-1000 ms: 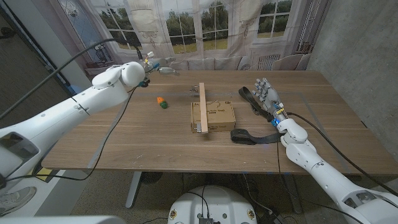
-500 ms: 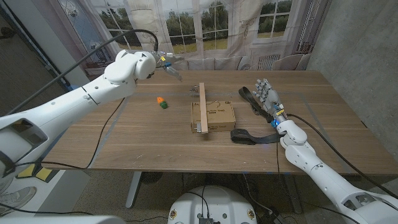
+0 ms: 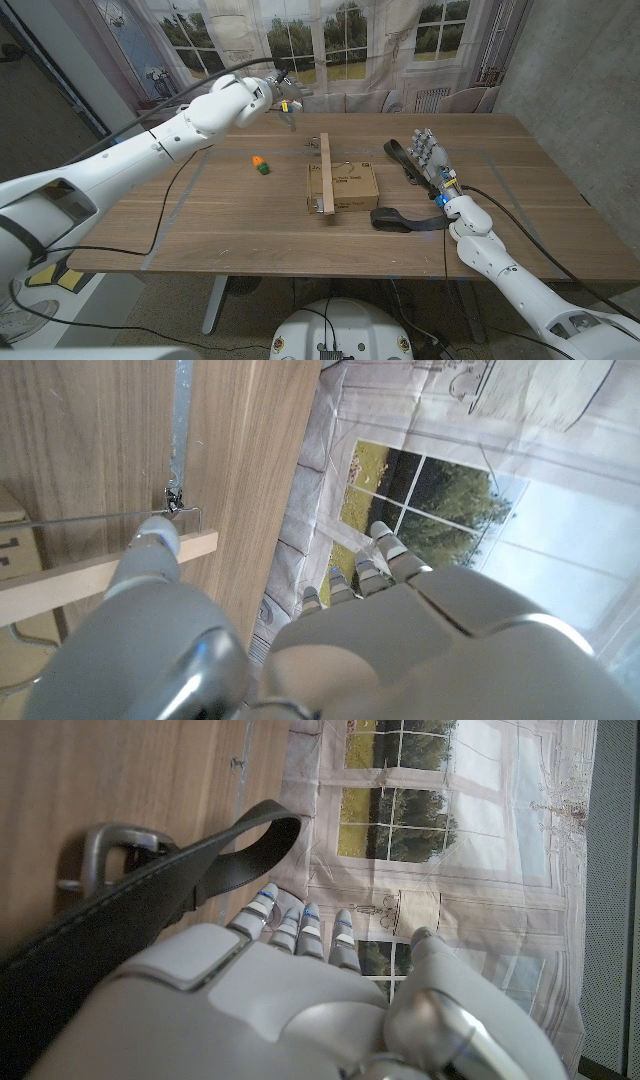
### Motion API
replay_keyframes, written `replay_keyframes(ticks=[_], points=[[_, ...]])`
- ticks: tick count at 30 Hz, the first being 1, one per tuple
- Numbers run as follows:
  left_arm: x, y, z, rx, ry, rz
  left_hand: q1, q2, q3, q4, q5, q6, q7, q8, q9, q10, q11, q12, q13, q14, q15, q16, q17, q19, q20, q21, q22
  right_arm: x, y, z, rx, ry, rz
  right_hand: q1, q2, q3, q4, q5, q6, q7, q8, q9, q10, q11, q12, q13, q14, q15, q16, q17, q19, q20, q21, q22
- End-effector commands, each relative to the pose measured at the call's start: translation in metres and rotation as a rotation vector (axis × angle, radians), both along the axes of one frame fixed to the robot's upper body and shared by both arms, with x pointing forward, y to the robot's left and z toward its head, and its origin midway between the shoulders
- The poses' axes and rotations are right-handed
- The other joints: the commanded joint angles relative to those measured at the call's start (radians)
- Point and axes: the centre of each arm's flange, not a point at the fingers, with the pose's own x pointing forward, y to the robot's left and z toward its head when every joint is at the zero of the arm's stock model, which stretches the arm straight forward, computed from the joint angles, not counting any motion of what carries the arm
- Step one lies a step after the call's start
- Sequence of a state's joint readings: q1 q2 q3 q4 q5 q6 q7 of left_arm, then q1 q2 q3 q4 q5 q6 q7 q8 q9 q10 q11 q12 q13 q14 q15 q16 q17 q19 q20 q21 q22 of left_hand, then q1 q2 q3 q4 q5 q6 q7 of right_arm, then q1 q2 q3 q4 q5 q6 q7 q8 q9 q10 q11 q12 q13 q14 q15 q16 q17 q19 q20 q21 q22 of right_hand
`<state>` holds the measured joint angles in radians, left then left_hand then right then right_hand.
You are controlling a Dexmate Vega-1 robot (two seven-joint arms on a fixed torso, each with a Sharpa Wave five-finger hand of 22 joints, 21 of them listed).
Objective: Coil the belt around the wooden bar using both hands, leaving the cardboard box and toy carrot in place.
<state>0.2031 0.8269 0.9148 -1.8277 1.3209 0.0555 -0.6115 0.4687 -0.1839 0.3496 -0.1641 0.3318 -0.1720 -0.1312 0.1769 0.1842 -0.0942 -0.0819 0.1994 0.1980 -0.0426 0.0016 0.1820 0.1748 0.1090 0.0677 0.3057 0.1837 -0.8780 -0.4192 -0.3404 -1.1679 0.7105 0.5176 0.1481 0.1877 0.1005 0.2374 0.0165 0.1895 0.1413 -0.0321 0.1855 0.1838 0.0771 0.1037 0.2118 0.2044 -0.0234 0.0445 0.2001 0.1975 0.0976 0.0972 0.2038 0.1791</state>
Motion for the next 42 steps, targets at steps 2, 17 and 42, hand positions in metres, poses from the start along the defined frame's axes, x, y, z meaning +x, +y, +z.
replay_keyframes(ticks=[2,17,42], points=[[0.014,-0.033,-0.008,0.306,-0.092,-0.037,0.001,-0.001,-0.041,0.009,0.037,-0.153,0.018,-0.006,0.009,-0.042,0.008,-0.003,0.005,-0.016,-0.007,0.001,0.006,0.004,0.0,-0.012,0.007,-0.001,-0.006,-0.006,0.021,0.004,-0.018,-0.002,-0.001,0.01,-0.001,0.005,0.008,0.0,0.01,0.002,0.006,0.001,0.002,0.004,0.001,0.009,0.004,0.004,0.002,0.009,0.004,0.005],[0.036,-0.049,-0.019,0.308,0.038,-0.168,-0.102,0.015,-0.155,0.07,0.013,-0.18,-0.064,0.038,0.024,-0.043,-0.075,0.025,0.014,-0.016,-0.107,0.006,0.008,0.029,-0.09,-0.016,0.013,0.001,-0.013,-0.007,0.025,0.012,-0.033,-0.006,-0.002,0.009,0.0,0.005,0.012,0.001,0.011,0.002,0.008,0.0,0.002,0.003,0.002,0.008,0.004,0.004,0.002,0.009,0.004,0.005],[0.079,-0.061,-0.057,0.472,0.077,-0.176,-0.111,0.02,-0.21,0.073,-0.016,-0.235,0.035,0.03,0.031,-0.069,-0.004,0.02,0.019,-0.022,-0.063,0.001,0.006,0.044,-0.068,-0.026,0.008,-0.028,0.006,0.053,-0.104,-0.183,-0.035,-0.009,-0.003,0.01,-0.002,0.006,0.018,0.004,0.011,0.002,0.017,0.004,0.004,0.003,0.007,0.005,0.005,0.003,0.008,0.004,0.006,0.005]])
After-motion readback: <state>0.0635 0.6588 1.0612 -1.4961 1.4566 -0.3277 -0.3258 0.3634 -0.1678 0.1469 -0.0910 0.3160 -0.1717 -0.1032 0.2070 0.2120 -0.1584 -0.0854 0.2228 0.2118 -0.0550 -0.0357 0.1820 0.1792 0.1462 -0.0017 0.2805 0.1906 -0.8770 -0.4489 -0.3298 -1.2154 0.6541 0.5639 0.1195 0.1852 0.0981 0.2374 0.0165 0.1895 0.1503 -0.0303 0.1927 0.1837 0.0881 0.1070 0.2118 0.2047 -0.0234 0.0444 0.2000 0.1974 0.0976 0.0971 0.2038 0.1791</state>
